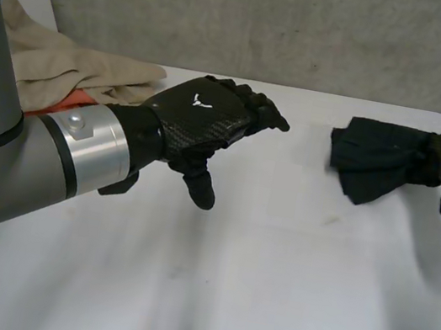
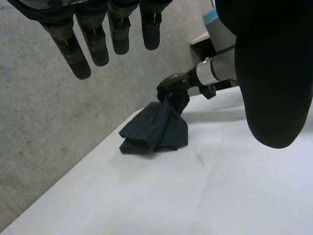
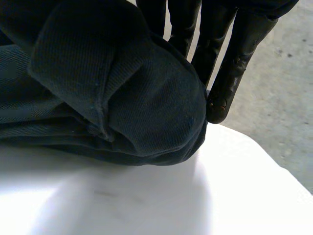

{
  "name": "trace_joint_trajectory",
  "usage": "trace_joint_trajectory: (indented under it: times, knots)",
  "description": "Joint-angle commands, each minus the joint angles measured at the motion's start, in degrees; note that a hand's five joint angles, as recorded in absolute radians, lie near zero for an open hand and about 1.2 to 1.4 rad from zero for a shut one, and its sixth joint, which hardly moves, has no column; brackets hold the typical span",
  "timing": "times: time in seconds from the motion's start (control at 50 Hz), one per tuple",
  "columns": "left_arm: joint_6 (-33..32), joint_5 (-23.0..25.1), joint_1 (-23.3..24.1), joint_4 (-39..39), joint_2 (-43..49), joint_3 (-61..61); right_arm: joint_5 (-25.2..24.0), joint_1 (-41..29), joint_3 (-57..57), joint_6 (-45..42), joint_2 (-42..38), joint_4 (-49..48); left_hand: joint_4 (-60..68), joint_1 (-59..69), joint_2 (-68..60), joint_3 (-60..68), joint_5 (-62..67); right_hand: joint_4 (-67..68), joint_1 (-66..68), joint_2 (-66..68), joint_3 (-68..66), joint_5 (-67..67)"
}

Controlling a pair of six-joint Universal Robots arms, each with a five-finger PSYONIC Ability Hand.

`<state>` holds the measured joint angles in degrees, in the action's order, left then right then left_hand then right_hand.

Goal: Fold the laundry.

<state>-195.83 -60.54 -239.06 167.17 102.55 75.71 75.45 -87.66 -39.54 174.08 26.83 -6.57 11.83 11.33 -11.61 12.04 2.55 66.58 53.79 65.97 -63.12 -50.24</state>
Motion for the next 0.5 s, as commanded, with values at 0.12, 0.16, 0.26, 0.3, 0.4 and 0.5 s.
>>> trace_joint_trajectory:
  times: [0.12,0.16,0.26,0.3,0.4,0.5]
  knots:
    - [-0.1,-0.5,0.3,0.0,0.7,0.5,-1.3,7.3,25.7,-8.0,-12.7,9.1,-0.4,0.1,0.2,-0.6,-1.2,13.4,26.2,14.0,-16.9,-19.8]
    - [-0.1,-0.5,0.3,0.0,0.7,0.4,-1.1,7.7,26.1,-9.5,-12.8,9.0,-0.4,0.1,0.2,-0.6,-1.2,13.4,26.2,14.0,-16.9,-19.8]
    - [0.1,-0.5,0.4,0.0,0.8,0.2,1.1,8.1,26.4,-14.8,-13.6,9.0,-0.4,0.1,0.2,-0.6,-1.2,13.4,26.2,14.0,-16.9,-19.8]
    - [0.1,-0.5,0.4,0.0,0.8,0.2,2.9,8.5,26.8,-16.5,-13.8,9.0,-0.4,0.1,0.2,-0.6,-1.2,13.4,26.2,14.0,-16.9,-19.8]
    - [0.2,-0.5,0.4,0.0,0.6,0.2,7.4,9.7,26.5,-20.3,-14.4,8.0,-0.6,-0.1,0.4,-0.8,-1.3,-1.8,10.9,-1.2,-1.6,-4.5]
    - [0.2,-0.5,1.0,0.0,0.6,0.4,8.0,10.1,25.1,-23.3,-14.4,7.3,-0.6,-0.1,0.4,-0.8,-1.3,-56.6,-43.8,-56.0,53.1,50.2]
